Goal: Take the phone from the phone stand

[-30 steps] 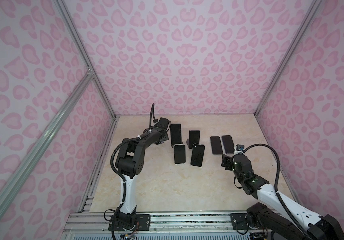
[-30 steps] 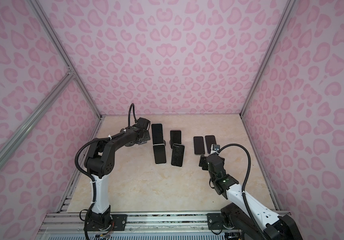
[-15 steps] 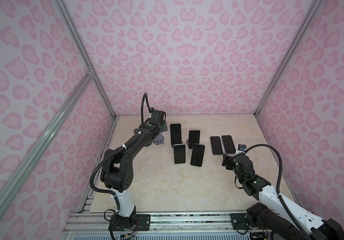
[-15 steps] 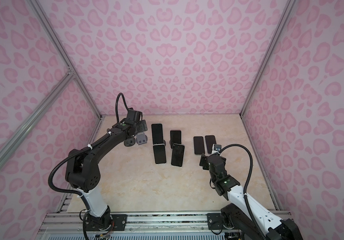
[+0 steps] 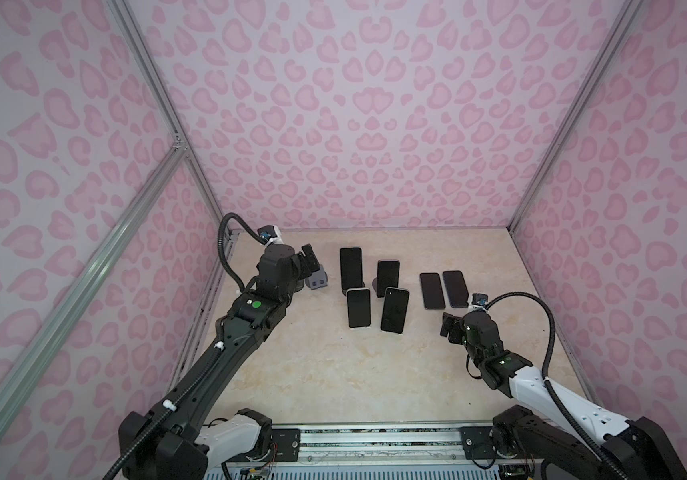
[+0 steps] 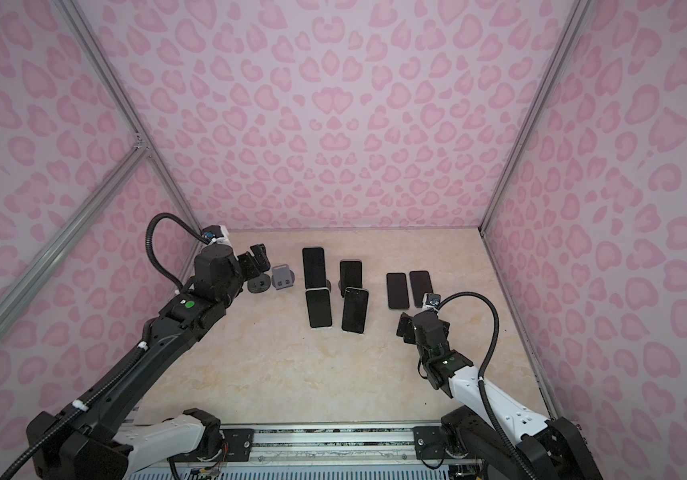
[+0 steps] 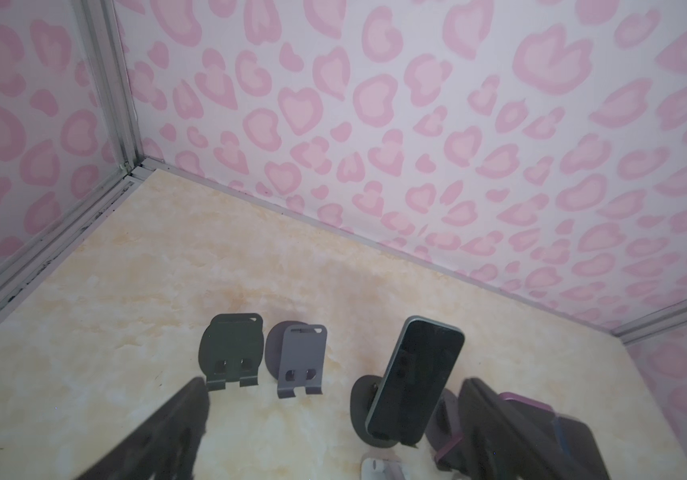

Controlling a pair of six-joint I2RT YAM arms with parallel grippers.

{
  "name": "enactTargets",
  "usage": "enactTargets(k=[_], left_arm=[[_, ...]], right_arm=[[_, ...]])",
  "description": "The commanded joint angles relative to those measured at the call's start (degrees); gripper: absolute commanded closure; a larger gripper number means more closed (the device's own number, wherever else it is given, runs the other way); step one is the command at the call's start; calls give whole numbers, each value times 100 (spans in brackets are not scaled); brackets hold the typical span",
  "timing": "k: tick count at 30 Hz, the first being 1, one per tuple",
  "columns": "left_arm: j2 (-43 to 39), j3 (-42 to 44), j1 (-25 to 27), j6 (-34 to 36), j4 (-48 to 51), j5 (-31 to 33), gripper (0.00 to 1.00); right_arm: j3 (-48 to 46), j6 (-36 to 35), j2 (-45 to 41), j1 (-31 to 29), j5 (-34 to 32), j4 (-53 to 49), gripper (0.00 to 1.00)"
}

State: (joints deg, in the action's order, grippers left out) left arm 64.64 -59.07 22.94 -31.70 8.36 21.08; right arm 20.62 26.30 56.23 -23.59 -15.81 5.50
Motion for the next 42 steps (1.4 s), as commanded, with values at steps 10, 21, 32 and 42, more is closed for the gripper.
enactTargets(k=[10, 21, 32, 42], left_arm=[[-751, 220, 186, -933, -147, -809, 4], [-1105, 70, 373, -219, -167, -903, 9], [-903, 113, 387, -221, -233, -1398, 0], [-662, 110, 387, -254, -309, -1767, 2]], right_arm=[[1031, 1364, -1380, -375, 324, -1981, 6], [2531, 928, 896, -2618, -1882, -1619, 4], [3807, 1162, 3081, -2772, -2444, -1536, 1], [4067, 1278, 3523, -2747, -2703, -1449, 1]])
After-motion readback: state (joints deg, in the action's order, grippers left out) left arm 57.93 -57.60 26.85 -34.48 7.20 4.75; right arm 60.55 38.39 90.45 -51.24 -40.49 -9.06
